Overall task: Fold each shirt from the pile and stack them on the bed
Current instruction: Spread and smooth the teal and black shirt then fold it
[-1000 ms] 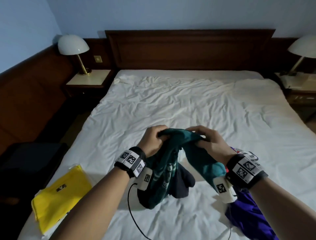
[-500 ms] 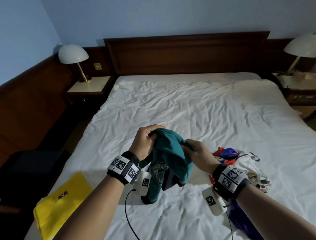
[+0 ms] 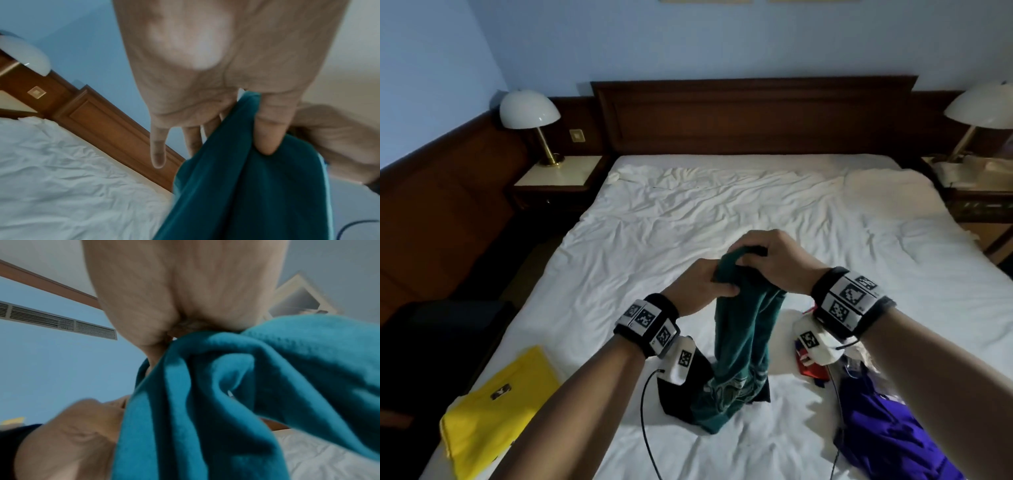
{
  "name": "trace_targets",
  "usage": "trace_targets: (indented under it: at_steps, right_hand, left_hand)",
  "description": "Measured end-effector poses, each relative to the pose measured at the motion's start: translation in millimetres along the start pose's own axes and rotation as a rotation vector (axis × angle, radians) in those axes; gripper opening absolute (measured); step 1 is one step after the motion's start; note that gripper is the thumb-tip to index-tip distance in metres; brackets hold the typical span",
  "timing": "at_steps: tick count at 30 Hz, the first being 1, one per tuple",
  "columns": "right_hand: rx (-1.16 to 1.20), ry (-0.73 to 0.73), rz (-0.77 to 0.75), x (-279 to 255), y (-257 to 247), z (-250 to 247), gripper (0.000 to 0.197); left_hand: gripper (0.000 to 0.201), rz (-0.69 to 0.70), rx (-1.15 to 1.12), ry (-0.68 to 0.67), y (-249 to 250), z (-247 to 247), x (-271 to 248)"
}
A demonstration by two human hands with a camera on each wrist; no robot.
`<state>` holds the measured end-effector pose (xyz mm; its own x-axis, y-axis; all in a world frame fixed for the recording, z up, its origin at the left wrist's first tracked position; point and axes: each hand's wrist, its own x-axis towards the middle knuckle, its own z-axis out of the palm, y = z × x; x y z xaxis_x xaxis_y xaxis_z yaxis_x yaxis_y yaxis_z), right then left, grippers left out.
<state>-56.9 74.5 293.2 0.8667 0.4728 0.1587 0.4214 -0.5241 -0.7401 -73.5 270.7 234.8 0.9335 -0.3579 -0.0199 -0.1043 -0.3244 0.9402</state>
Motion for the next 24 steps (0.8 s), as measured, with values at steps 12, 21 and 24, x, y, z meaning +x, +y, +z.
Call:
trace_targets:
  at_steps: [12,21,24]
  right_hand:
    - [0.133,0.428,0.052,-8,31,-14,0.019]
    - [0.229,-0.006,0.194,-18,25,-22,0.02]
    - [0.203,-0.005,0.26,-13,31,-16,0.019]
  left_hand:
    - [0.022,0.186,-0.038,0.27,19,-7,-16]
    - [0.019,0.313,0.105,0.438,3,-2,-30]
    - [0.018,0.333,0.121,0.406,5,0,-31]
